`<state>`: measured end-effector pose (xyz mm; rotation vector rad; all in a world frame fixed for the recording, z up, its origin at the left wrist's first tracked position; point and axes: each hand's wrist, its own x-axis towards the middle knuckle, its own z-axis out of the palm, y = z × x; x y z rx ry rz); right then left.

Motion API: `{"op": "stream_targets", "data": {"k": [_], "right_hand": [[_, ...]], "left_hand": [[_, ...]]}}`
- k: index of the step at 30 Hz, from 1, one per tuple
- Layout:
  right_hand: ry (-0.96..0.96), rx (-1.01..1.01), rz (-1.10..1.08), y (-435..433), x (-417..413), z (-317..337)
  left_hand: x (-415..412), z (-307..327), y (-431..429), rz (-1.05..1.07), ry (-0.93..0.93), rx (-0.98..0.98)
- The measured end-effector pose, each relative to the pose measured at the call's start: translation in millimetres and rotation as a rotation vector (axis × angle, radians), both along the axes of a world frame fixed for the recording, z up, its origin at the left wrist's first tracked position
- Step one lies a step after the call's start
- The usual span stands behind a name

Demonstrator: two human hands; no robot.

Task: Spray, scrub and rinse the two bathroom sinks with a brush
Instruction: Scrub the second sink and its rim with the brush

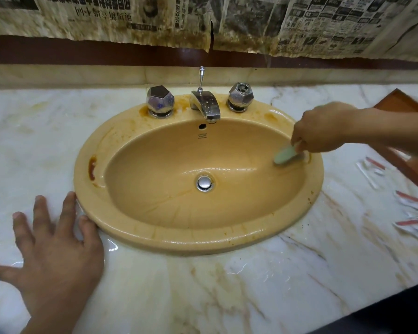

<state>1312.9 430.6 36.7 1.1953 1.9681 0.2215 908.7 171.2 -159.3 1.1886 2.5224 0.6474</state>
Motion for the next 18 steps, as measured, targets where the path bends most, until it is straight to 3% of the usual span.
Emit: {"op": "stream_targets", "data": {"k": [3,6,10,14,18], "right_hand": [[0.022,-0.037,-0.054,3.4,3.3,0.8],[-0.005,-0.12,-0.1,-0.7,2.5,-2.6],[0.091,0.248,0.192,15.7,1.5,-6.1],[0.049,0.201,0.283,22.4,-16.9,-15.2],[0.09,0.319,0.476,36.1,-39.1,-24.1]], "left_hand": [[-2.9,-0.1,2.2,-0.049,0.176,-0.114],[1.0,5.1,2.9,-0.011,0.085,-0.068],[-5.0,-0.9,1.4,-0.033,0.107,-0.095],[20.1,26.1,0.7,0.012,0.129,-0.012],[16.0,25.3,3.4,-0.011,0.121,-0.051]]}}
